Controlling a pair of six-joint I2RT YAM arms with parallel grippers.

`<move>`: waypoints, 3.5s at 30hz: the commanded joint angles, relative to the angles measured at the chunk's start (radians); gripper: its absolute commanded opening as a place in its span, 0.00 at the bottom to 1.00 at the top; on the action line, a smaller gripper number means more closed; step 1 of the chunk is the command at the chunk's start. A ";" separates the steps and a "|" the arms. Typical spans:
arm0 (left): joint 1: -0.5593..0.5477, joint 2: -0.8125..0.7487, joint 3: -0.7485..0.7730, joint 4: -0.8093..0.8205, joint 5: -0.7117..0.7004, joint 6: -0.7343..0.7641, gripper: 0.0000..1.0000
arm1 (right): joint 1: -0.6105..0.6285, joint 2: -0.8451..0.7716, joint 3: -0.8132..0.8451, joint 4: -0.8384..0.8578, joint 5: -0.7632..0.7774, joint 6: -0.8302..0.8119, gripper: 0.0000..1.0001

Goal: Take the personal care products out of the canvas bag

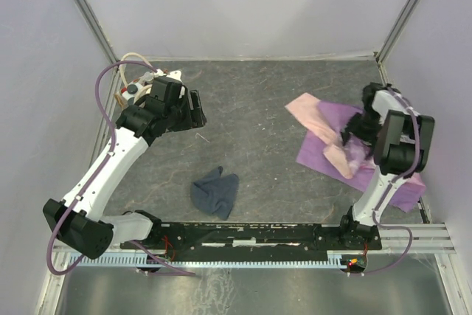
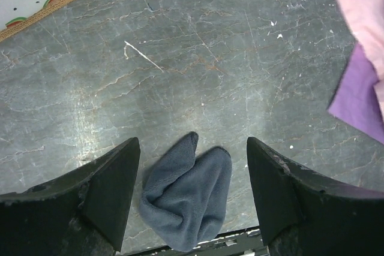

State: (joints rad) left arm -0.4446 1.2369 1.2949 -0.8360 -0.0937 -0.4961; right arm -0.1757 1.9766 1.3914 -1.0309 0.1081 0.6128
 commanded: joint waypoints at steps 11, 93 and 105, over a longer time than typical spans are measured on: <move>0.002 -0.006 0.001 0.034 0.037 -0.025 0.78 | 0.144 -0.394 0.085 -0.025 0.314 -0.127 0.98; 0.487 -0.213 -0.440 -0.015 0.199 -0.280 0.82 | 0.000 -0.128 -0.108 -0.029 0.104 -0.082 1.00; 0.142 -0.115 -0.688 0.163 0.242 -0.433 0.89 | 0.000 -0.133 -0.104 -0.025 0.120 -0.084 0.98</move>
State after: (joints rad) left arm -0.2783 1.0870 0.6327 -0.7551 0.1295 -0.8566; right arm -0.1722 1.8839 1.2613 -1.0531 0.2070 0.5190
